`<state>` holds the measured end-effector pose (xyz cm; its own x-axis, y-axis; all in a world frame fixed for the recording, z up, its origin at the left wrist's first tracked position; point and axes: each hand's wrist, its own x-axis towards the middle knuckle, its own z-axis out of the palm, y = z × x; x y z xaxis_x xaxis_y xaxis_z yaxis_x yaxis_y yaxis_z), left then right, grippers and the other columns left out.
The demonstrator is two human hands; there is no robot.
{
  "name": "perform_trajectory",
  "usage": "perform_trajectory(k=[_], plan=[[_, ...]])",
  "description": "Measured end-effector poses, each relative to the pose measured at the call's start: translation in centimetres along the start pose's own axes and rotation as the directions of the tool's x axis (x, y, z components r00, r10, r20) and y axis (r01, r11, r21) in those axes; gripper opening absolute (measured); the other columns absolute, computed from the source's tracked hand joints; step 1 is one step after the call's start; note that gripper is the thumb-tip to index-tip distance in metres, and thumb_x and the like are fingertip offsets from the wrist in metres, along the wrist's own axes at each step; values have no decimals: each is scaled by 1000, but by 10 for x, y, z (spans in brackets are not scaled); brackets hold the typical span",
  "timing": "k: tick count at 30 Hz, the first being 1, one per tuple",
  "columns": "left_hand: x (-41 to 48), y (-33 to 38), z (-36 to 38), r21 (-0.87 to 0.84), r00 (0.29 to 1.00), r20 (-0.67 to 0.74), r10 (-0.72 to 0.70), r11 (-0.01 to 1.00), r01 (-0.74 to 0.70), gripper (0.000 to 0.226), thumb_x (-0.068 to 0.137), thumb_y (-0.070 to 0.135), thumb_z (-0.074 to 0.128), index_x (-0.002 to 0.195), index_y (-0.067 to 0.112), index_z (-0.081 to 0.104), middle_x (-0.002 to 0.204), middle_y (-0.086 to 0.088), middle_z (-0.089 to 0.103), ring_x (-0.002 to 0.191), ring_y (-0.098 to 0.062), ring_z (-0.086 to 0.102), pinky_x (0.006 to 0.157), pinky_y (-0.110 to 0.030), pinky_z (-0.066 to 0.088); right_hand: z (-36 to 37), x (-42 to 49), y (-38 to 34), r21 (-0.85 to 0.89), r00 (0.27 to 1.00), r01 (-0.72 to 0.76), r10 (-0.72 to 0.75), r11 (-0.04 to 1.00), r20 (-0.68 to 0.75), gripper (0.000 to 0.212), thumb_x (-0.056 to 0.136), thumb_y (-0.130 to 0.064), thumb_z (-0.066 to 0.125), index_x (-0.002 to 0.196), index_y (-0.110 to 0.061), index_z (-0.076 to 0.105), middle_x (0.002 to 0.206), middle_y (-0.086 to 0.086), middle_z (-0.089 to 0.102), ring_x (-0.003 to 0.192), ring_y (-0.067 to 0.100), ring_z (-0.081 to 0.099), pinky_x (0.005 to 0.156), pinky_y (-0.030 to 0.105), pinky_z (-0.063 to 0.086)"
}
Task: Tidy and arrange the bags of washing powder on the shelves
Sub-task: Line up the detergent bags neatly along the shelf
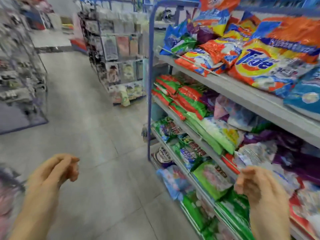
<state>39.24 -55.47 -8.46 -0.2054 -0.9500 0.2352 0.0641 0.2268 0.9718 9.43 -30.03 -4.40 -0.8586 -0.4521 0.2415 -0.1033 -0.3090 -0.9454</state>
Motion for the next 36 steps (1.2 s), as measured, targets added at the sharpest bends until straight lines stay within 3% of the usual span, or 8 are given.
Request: perform_trajectory(k=[2, 5, 11, 22, 28, 32, 34, 36], plan=[[17, 6, -1, 12, 999, -39, -4, 1000, 5, 27, 98, 6, 40, 77, 6, 58, 51, 4, 53, 51, -7, 48, 54, -11, 43, 28, 10, 10, -47, 1000, -22, 22, 999, 2, 44, 96, -18, 38, 65, -24, 69, 53, 3, 59, 45, 10, 50, 44, 16, 42], [49, 1, -1, 22, 999, -10, -49, 999, 49, 41, 97, 5, 38, 68, 16, 65, 49, 5, 51, 49, -6, 46, 44, -20, 41, 56, 31, 31, -64, 999, -32, 35, 997, 37, 37, 94, -23, 41, 69, -22, 68, 56, 2, 59, 49, 11, 52, 47, 17, 44], [127, -23, 26, 0, 1000, 18, -24, 1000, 24, 41, 98, 11, 41, 68, 19, 67, 53, 3, 50, 53, -12, 45, 56, -13, 44, 99, 93, 68, -69, 997, -56, 59, 996, 41, 40, 99, -17, 37, 73, -21, 67, 58, 2, 58, 51, 13, 51, 48, 18, 44], [305, -69, 118, -75, 990, 134, 52, 996, -42, 33, 97, 14, 45, 76, 18, 69, 55, 3, 53, 52, -11, 49, 55, -14, 47, 165, 255, 88, -144, 999, 49, -50, 988, -6, 32, 95, -25, 42, 78, -18, 67, 61, 3, 61, 54, 13, 52, 50, 18, 45], [396, -80, 186, -184, 961, 273, 56, 983, -5, 37, 96, 15, 43, 75, 21, 73, 53, 2, 55, 49, -11, 49, 50, -15, 45, 178, 301, 76, -140, 975, 164, -182, 976, -129, 28, 86, -30, 46, 77, -21, 71, 58, 1, 62, 50, 12, 53, 51, 16, 47], [451, -75, 237, -248, 905, 405, 134, 968, -32, 29, 93, 19, 47, 77, 19, 71, 55, 0, 54, 52, -12, 48, 52, -15, 45, 203, 330, 57, -266, 925, 288, -339, 920, -173, 23, 90, -36, 54, 78, -23, 70, 59, -2, 62, 51, 11, 54, 52, 16, 47], [480, -66, 257, -296, 856, 490, 167, 955, -16, 25, 85, 37, 56, 78, 17, 71, 55, 0, 54, 52, -13, 48, 52, -14, 45, 224, 348, 43, -374, 895, 349, -424, 860, -140, 25, 88, -46, 55, 80, -25, 68, 63, -2, 64, 55, 11, 57, 56, 16, 49], [511, -58, 273, -327, 800, 562, 209, 945, -18, 37, 74, 54, 62, 79, 18, 71, 56, 1, 54, 53, -12, 49, 54, -14, 45, 248, 373, 28, -464, 868, 387, -485, 797, -109, 19, 88, -41, 55, 79, -28, 66, 68, -3, 65, 59, 9, 59, 58, 15, 49]])
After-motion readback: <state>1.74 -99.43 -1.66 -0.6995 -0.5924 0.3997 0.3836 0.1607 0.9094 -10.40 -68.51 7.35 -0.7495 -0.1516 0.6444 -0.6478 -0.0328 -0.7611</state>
